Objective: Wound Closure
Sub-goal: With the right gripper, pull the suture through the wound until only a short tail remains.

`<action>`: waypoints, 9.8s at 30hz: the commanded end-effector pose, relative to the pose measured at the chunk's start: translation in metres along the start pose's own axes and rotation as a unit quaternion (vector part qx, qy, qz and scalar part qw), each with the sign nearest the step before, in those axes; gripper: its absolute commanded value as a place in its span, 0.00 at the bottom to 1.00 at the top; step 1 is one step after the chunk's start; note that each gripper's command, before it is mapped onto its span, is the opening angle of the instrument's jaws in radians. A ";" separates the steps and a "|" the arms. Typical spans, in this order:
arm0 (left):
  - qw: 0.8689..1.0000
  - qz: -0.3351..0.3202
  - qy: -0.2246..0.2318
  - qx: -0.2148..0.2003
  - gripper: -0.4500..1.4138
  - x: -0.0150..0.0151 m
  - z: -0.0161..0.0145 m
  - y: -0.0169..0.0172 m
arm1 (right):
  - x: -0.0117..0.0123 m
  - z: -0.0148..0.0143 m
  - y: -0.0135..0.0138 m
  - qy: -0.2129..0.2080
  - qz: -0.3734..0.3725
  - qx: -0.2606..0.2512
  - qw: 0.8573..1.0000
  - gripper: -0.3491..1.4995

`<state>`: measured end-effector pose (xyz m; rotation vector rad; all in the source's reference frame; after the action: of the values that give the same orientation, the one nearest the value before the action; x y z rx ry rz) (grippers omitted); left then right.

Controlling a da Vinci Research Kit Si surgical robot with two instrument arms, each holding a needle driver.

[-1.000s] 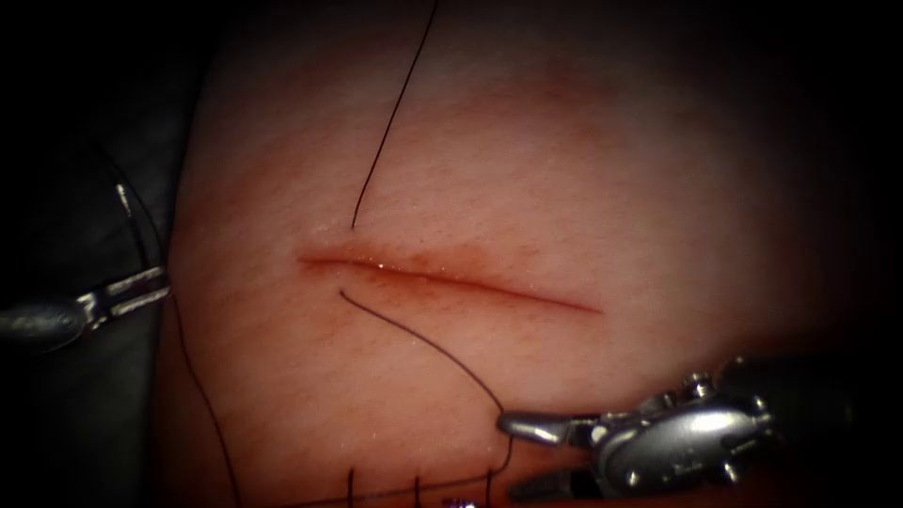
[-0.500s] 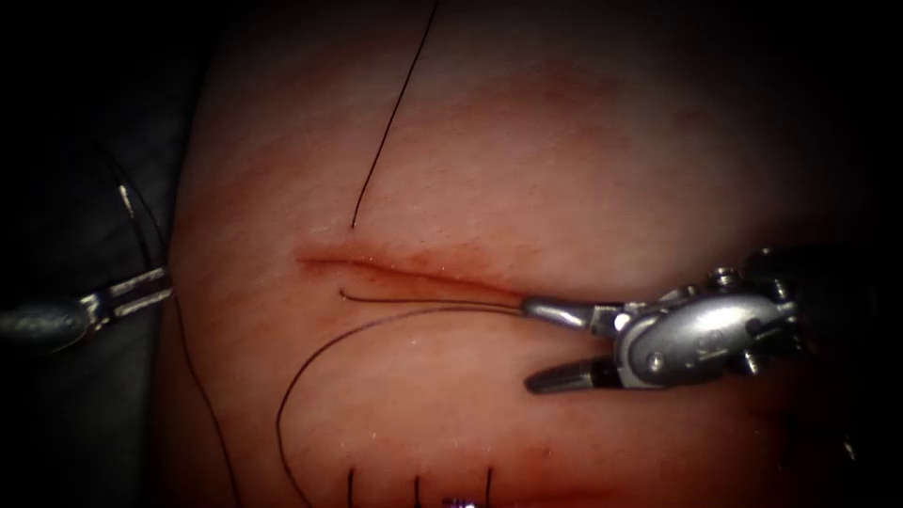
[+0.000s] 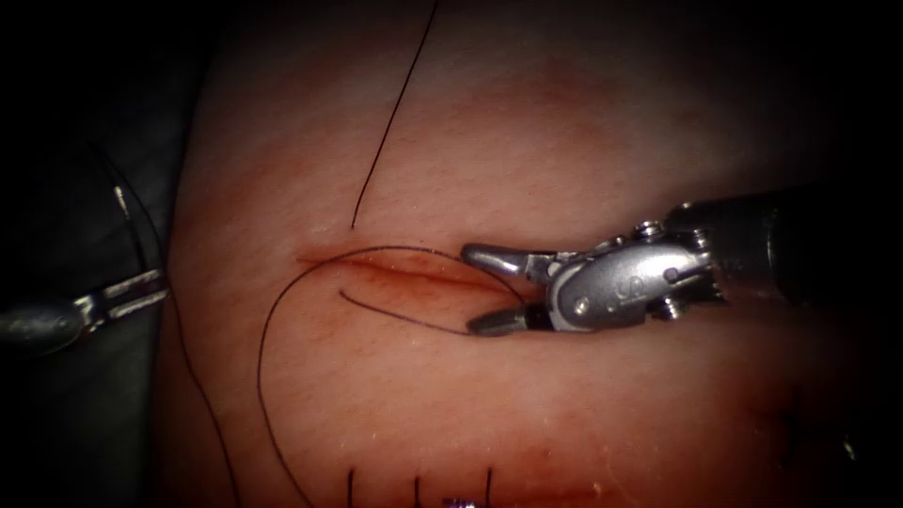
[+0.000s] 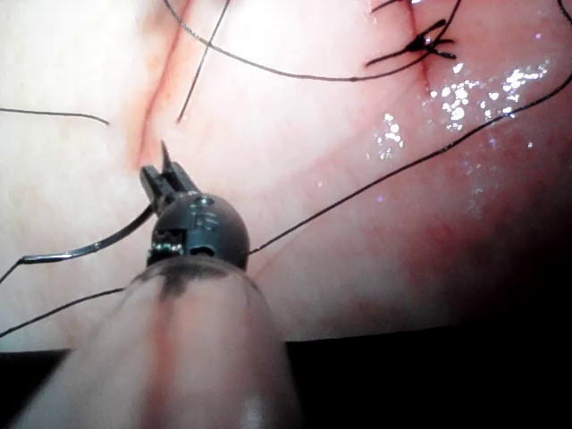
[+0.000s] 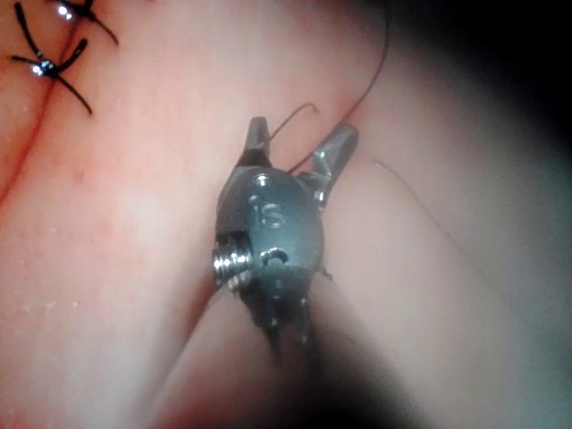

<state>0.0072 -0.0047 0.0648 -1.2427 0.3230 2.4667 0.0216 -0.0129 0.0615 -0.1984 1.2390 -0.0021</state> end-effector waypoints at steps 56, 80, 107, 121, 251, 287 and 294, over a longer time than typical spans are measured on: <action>1.000 0.000 0.001 -0.001 0.00 -0.0003 0.0006 0.0003 | -0.0076 0.0076 0.0019 0.040 0.101 -0.022 0.994 0.96; 1.000 0.000 0.000 0.000 0.00 -0.0002 0.0006 0.0005 | -0.0087 0.0129 -0.0034 0.052 0.125 0.006 0.991 0.94; 1.000 0.000 -0.001 0.000 0.00 -0.0001 0.0004 0.0006 | -0.0089 0.0147 -0.0048 0.031 0.118 0.015 0.992 0.00; 1.000 0.000 -0.001 0.000 0.00 -0.0001 0.0005 0.0006 | -0.0058 0.0112 -0.0078 0.041 0.097 0.029 0.994 0.00; 1.000 0.003 0.018 0.004 0.00 -0.0003 0.0053 -0.0026 | -0.0085 0.0092 -0.0016 0.061 0.053 -0.001 0.997 0.95; 1.000 0.003 0.017 0.005 0.00 -0.0001 0.0051 -0.0025 | -0.0089 0.0145 -0.0057 0.045 0.054 0.037 0.997 0.00; 1.000 0.003 0.017 0.005 0.00 -0.0001 0.0051 -0.0025 | -0.0089 0.0143 -0.0056 0.045 0.055 0.041 0.997 0.00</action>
<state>0.0051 -0.0006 0.0672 -1.2796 0.3486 2.4491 0.0321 -0.0151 0.0746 -0.0627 1.3350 0.0304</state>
